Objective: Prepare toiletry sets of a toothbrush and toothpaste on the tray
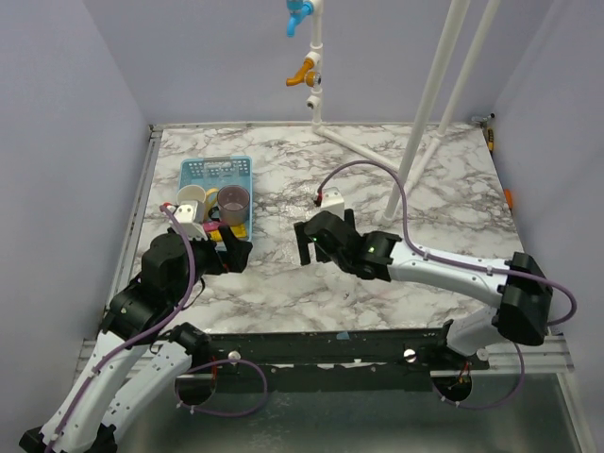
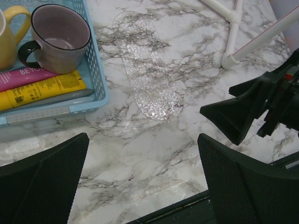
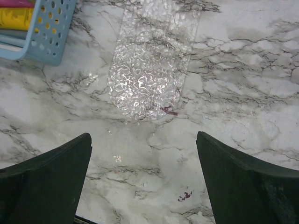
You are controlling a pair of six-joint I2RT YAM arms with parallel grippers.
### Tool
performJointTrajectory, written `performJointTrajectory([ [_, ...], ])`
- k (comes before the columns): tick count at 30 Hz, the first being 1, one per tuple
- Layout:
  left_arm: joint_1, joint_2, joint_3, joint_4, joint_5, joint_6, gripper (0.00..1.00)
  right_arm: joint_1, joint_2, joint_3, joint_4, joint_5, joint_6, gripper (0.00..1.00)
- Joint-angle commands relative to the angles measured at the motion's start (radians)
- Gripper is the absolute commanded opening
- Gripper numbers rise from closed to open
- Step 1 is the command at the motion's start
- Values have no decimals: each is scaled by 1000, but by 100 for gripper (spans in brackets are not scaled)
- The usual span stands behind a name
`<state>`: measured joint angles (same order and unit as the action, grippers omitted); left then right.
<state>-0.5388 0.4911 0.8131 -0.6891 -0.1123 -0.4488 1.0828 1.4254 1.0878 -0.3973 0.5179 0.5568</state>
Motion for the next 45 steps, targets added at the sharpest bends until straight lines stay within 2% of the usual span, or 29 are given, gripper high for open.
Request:
performJointTrajectory([
  [1,0,-7,-21,-17,25,4,99,2,102,85,-19,52,26,95],
  [8,0,-16,-36,-17,33,7,99,-38,259,182,-3,-2,52,88],
  [18,1,-45,-46,-21,33,10,99,-133,464,322,19,-55,86,70],
  [30,0,-52,-49,-20,42,14,99,-185,690,556,-46,24,117,63],
  [45,0,-46,-49,-20,43,15,99,-218,794,587,-51,19,114,60],
])
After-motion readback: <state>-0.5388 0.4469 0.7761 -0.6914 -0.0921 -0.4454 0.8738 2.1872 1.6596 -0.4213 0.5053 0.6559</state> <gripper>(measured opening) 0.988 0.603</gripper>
